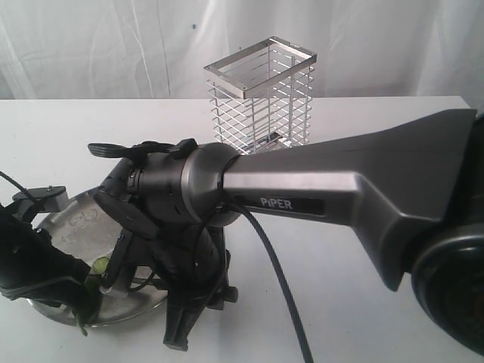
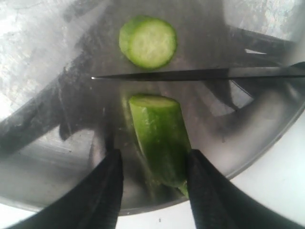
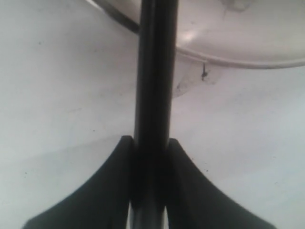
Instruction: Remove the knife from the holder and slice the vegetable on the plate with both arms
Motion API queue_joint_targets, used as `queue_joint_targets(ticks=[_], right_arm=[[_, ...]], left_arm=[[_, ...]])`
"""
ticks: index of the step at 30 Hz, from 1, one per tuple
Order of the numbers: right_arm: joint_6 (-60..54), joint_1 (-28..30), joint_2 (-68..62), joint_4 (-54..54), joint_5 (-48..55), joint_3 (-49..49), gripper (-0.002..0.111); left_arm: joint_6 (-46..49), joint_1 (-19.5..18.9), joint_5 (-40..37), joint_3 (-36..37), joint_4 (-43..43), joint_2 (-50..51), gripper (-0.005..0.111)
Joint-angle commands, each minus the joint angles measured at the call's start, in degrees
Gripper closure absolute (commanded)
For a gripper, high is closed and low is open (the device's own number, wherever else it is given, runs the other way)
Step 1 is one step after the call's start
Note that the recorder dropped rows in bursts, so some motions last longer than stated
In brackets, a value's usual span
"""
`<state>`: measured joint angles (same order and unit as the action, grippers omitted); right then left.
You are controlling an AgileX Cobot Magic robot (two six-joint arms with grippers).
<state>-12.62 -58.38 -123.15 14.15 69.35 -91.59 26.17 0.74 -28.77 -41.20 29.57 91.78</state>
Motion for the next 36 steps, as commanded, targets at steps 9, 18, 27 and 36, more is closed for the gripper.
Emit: queue_joint_targets(ticks=[9, 18, 27, 36], right_arm=[[-0.04, 0.13, 0.68, 3.8, 0.61, -0.31, 0.108], [5.0, 0.13, 1.42, 3.71, 0.61, -0.31, 0.108], [6.88, 0.13, 3.74, 3.8, -3.35, -0.31, 0.108], [7.13, 0.13, 4.38, 3.9, -3.78, -0.31, 0.108]], left_arm=[[-0.62, 0.22, 2.4, 0.58, -1.18, 0.93, 0.06], [-0.51, 0.22, -0.96, -2.52, -0.5, -1.07, 0.06], [-0.51, 0.22, -1.42, -1.55, -0.39, -1.39, 0.06], [-0.51, 0.22, -0.07, -0.14, -0.5, -1.39, 0.054]])
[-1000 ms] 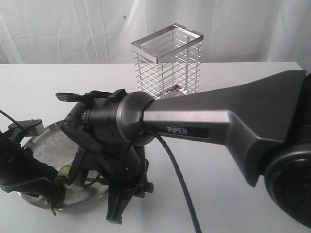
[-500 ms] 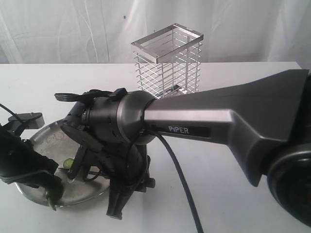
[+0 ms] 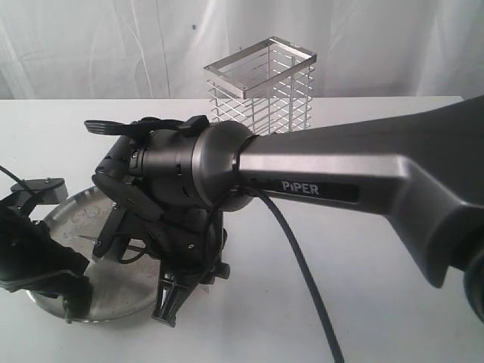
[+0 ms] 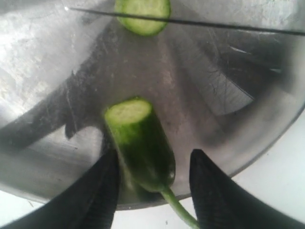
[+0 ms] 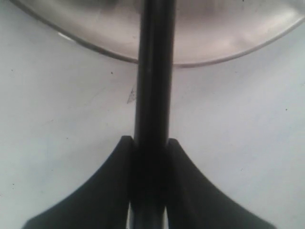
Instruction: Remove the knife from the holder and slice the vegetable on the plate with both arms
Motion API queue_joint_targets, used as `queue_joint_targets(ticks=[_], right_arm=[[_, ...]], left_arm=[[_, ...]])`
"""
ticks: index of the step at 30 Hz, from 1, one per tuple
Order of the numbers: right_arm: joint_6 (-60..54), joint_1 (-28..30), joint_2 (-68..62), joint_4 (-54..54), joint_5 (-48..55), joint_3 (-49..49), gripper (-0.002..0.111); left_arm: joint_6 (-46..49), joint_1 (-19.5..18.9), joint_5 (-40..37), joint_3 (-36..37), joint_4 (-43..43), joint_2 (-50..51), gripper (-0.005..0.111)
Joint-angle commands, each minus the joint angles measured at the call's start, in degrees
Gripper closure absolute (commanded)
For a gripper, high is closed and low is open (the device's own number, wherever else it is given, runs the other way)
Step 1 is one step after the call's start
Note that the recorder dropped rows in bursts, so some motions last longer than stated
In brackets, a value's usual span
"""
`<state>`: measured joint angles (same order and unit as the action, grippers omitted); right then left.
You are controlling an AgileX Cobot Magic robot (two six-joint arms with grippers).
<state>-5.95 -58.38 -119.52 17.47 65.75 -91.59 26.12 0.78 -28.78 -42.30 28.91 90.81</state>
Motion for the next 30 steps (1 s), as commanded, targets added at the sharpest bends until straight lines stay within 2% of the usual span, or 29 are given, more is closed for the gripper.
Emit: queue_joint_targets(ticks=[1, 7, 13, 15, 20, 22, 30], right_arm=[[0.58, 0.13, 0.75, 0.57, -0.51, -0.31, 0.108], [0.72, 0.13, 0.75, 0.57, -2.22, -0.31, 0.108], [0.72, 0.13, 0.75, 0.57, -2.34, -0.31, 0.108], [0.72, 0.13, 0.75, 0.57, -2.47, -0.31, 0.108], [0.72, 0.13, 0.75, 0.57, -3.01, -0.31, 0.108], [0.72, 0.13, 0.88, 0.69, -3.14, -0.31, 0.108], [2.28, 0.13, 2.1, 3.98, -4.62, -0.31, 0.108]], left_arm=[[-0.46, 0.18, 0.09, 0.96, 0.17, -0.42, 0.054], [-0.57, 0.18, 1.03, 0.96, -0.85, 0.96, 0.054], [-0.67, 2.27, 2.87, 0.96, -0.75, 3.87, 0.056], [-0.67, 2.77, 3.96, 0.96, -0.75, 4.03, 0.06], [-0.82, 2.77, 3.77, -0.7, -0.47, 4.03, 0.083], [-0.82, 2.77, 3.0, -1.82, -0.61, 4.03, 0.088], [-1.1, 2.77, 3.66, -5.3, -1.64, 4.03, 0.089]])
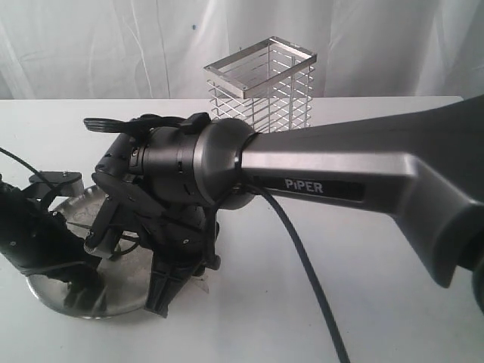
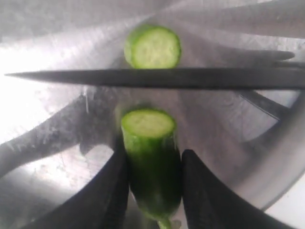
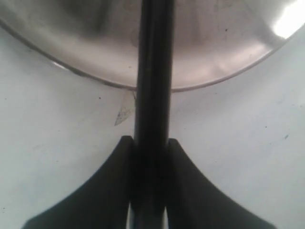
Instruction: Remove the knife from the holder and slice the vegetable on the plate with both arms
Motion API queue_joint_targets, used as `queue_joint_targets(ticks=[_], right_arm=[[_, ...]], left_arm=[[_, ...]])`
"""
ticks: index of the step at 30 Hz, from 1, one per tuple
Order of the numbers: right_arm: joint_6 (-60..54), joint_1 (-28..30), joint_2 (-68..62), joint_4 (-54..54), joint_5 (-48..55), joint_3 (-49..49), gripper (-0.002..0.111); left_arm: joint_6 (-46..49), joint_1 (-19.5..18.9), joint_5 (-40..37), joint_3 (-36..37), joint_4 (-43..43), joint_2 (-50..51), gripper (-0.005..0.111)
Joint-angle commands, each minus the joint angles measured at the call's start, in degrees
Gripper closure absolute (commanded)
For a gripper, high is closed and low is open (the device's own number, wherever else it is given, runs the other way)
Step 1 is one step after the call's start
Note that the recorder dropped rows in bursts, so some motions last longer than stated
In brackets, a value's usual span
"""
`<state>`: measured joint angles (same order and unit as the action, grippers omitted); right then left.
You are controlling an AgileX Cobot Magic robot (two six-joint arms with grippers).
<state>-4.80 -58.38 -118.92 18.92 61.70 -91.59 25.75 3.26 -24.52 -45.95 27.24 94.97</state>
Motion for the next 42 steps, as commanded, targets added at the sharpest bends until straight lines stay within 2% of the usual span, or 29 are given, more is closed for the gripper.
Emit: queue_joint_targets(ticks=[1, 17, 19, 22, 24, 32, 36, 42], right_arm=[[1.13, 0.13, 1.63, 2.68, -0.42, -0.31, 0.108], [2.15, 0.21, 1.75, 3.14, -0.14, -0.31, 0.108], [2.15, 0.21, 1.75, 3.14, -0.36, -0.31, 0.108], [2.26, 0.21, 1.75, 3.14, -0.46, -0.31, 0.108], [2.36, 0.21, 1.75, 3.14, -0.46, -0.31, 0.108], [2.04, 0.21, 1.75, 4.17, -1.41, -0.31, 0.108], [-2.46, 0.21, 1.75, 3.93, -1.69, -0.31, 0.108], [-7.16, 0.21, 1.75, 2.65, -2.69, -0.31, 0.108]], left_arm=[[-0.95, 0.3, -0.6, -1.99, 0.03, -0.13, 0.089], [-1.53, 0.3, 1.26, -2.43, -0.94, 4.43, 0.089], [-1.53, 0.3, 0.09, -2.86, -1.21, 4.02, 0.08], [-1.53, 0.3, -0.86, -2.84, -1.21, 2.55, 0.054], [-1.53, 0.3, -2.27, -2.84, -1.36, 0.91, 0.044], [-1.57, 0.3, -6.63, -2.84, -4.31, -7.92, 0.044], [-1.99, 0.16, -9.75, -2.84, -4.63, -11.78, 0.044], [-5.18, 0.16, -10.29, -2.84, -8.46, -17.06, 0.044]])
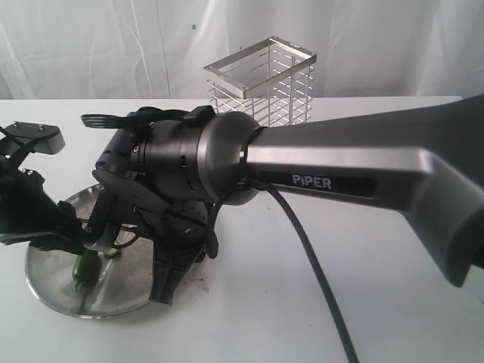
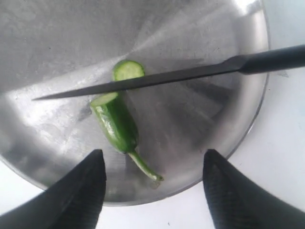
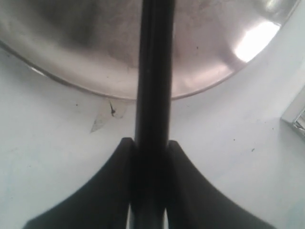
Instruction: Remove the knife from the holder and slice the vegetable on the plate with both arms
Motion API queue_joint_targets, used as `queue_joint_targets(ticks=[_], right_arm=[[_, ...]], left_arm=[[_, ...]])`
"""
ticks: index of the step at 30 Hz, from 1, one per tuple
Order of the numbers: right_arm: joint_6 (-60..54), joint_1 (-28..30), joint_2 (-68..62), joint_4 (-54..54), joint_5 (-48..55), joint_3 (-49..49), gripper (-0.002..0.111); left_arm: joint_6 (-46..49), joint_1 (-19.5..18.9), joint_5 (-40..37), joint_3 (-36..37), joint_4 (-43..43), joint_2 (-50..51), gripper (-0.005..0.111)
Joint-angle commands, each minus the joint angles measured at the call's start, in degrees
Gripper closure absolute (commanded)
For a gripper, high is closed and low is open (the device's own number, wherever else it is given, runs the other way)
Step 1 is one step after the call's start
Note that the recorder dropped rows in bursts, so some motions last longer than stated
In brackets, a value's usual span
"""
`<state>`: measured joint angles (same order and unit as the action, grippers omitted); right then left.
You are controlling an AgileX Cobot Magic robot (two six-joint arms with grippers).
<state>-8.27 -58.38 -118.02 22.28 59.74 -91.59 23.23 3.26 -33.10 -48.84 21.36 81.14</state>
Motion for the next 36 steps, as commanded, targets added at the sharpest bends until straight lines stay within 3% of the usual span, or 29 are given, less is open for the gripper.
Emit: queue_joint_targets(ticks=[1, 36], right_arm=[[-4.66, 0.21, 0.84, -1.51, -0.73, -0.31, 0.108], [-8.18, 1.15, -2.54, -4.33, -2.69, -0.31, 0.108]], left_arm=[[-3.75, 0.16, -1.59, 0.04, -3.8, -3.89, 0.044], [-5.72, 0.16, 1.09, 0.04, -5.5, -4.54, 0.044]])
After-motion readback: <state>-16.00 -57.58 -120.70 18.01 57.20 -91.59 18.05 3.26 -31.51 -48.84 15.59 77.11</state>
